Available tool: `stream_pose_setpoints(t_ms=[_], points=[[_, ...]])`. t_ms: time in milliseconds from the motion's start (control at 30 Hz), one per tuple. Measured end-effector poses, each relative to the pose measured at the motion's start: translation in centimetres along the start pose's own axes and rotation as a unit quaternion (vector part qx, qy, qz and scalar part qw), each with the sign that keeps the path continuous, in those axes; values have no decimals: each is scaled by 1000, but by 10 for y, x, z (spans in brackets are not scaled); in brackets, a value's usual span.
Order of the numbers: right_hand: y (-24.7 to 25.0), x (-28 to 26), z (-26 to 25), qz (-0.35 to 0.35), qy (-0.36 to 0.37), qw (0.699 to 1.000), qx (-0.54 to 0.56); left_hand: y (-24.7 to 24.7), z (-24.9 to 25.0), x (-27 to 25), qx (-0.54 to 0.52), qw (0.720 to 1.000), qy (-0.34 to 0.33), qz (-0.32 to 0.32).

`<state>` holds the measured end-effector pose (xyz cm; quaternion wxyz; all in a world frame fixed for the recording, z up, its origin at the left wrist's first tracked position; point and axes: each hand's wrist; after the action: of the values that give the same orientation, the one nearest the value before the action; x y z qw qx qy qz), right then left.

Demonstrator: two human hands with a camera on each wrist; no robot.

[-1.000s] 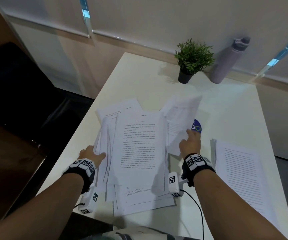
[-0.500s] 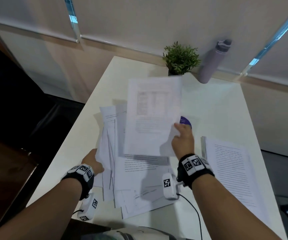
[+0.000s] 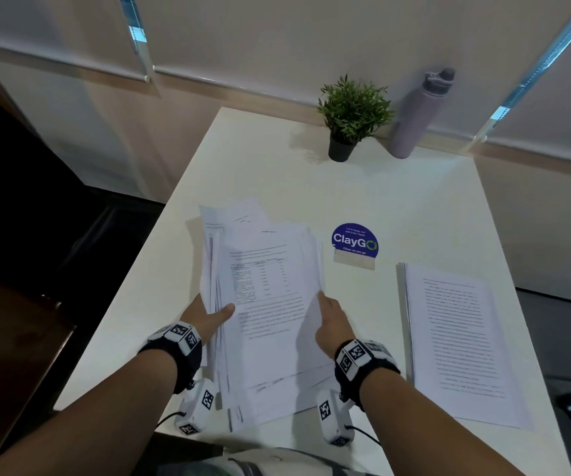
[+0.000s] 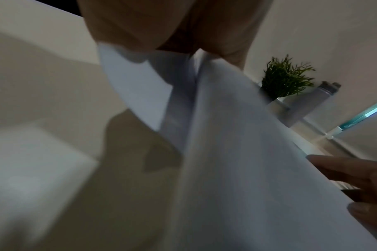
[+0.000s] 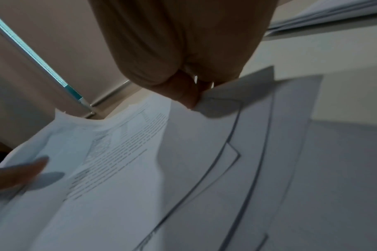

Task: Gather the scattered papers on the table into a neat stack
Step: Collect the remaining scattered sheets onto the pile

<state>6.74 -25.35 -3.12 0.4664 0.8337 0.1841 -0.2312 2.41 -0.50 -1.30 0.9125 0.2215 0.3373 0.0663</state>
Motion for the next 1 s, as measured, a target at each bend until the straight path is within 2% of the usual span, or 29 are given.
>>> stream_pose_setpoints(t_ms=[167,233,300,400,467,533,667,767,867,1000], points=[[1,-2,10,-24,-7,997,76,5,-6,-2,-41,997,-48,34],[9,-2,13,-15,-28,987,156,11,-3,-6,-88,993,-74,33],[22,-3,16,-19,-44,958,281,18,5,-12,-144,985,-88,27],[46,-8,16,-40,-39,901,429,23,16,-23,-230,966,-114,-22],[55,-14,13,-57,-13,874,482,22,21,-28,-260,956,-128,-41],[57,-21,9,-44,4,861,507,17,22,-26,-270,953,-127,-55],[60,-34,9,8,20,861,509,7,22,-18,-216,969,-118,-5],[60,-40,20,22,2,862,506,0,22,-14,-138,981,-128,39],[56,-44,32,21,-27,867,497,-8,22,-14,-95,988,-116,40],[42,-45,52,19,-66,878,474,-17,18,-15,-93,993,-70,36]])
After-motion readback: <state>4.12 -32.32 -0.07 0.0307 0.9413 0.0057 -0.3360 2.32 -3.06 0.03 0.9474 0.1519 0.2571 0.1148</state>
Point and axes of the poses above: each hand's wrist, its own x-axis towards the middle knuckle, its own y-axis out of the back of the hand, z = x × y, and after that the axes turned 6 degrees about -y, right-handed
